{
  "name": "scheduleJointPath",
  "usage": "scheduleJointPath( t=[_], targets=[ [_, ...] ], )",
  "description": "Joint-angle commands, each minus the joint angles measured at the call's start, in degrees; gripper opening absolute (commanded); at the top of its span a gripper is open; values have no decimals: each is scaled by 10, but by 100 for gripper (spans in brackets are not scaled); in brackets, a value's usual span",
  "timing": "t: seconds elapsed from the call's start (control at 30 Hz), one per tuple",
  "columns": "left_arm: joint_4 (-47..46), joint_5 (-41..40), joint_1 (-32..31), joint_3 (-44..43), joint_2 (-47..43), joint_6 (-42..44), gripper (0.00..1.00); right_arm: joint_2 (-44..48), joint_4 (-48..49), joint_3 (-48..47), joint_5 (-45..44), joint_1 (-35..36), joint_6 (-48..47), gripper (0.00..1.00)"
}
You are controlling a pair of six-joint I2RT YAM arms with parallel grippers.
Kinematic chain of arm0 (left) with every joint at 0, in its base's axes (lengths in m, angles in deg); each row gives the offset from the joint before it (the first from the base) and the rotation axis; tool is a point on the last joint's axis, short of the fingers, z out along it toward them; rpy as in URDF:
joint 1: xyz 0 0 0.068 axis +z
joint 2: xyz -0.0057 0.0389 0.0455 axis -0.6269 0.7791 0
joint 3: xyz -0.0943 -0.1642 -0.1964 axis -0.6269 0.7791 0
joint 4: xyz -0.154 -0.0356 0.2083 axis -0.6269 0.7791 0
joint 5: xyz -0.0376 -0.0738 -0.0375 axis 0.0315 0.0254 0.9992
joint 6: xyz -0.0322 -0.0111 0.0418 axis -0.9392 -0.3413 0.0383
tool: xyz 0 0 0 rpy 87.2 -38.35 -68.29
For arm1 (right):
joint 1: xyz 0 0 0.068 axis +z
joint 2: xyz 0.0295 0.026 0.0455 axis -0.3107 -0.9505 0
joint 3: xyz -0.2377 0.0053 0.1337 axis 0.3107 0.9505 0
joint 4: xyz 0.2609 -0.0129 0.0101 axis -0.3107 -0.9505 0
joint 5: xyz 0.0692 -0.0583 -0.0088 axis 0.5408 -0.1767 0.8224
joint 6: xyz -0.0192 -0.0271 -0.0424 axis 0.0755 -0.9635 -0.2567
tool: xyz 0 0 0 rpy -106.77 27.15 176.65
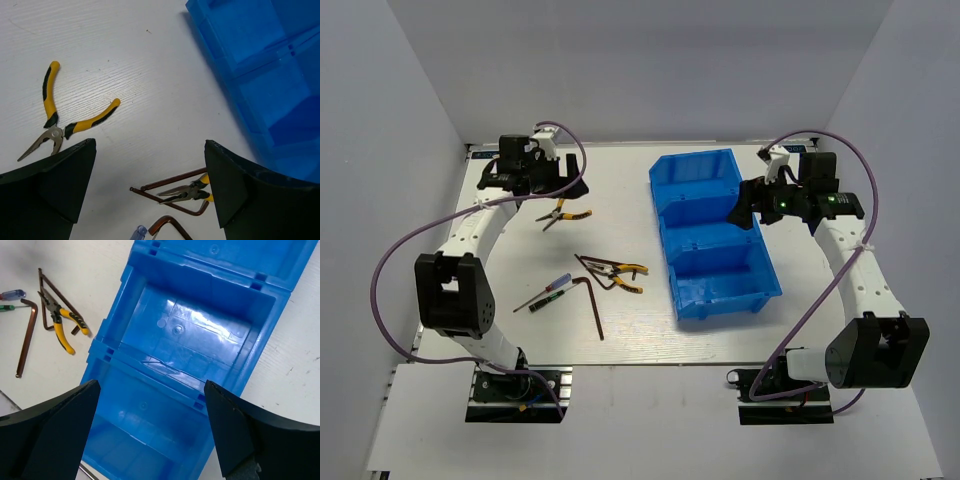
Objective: Sort the tools into containers
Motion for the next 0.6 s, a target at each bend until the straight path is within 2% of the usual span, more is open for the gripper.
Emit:
scheduleJointPath(
  t=[0.0,0.03,0.07,0.1,0.13,0.17,0.2,0.23,0.27,0.33,0.37,0.43,0.47,0.5,0.53,0.57],
  targets=[
    [-34,31,-2,10,-24,-4,99,1,11,-3,-11,-4,10,91],
    [-34,36,-2,-8,-17,-4,99,-2,15,-2,14,-3,-61,91],
    [-29,36,-7,-19,5,-4,96,-5,2,-1,43,-3,-87,91],
    [-20,36,-7,-31,18,2,94,-11,-12,-3,57,-3,-104,86],
    [-20,29,-7,-52,31,9,89,-18,-20,-4,76,-3,-139,74],
    [-13,21,-7,-62,47,9,75,-28,-34,-6,112,-4,-141,53],
    [-13,9,-7,-84,82,9,66,-33,-37,-9,117,3,-140,8],
    [-6,4,-14,-98,104,9,51,-39,-36,-13,124,2,-130,0],
    [2,-6,-14,-115,125,9,23,-54,-35,-13,133,1,-127,0],
    [32,-47,-26,-165,188,15,3,-59,-17,-9,123,1,-127,0],
    [38,-59,-35,-176,205,20,0,-64,-11,-8,115,2,-131,13],
    [44,-96,-43,-198,234,26,5,-67,-13,-5,108,3,-153,64],
    [51,-112,-49,-204,259,32,12,-69,-18,-4,107,4,-156,68],
    [51,-127,-49,-217,271,39,27,-69,-22,0,104,2,-160,73],
    [56,-137,-54,-227,283,45,36,-67,-22,3,104,2,-162,79],
    [56,-146,-61,-236,295,51,38,-67,-23,10,103,2,-162,79]
  ],
)
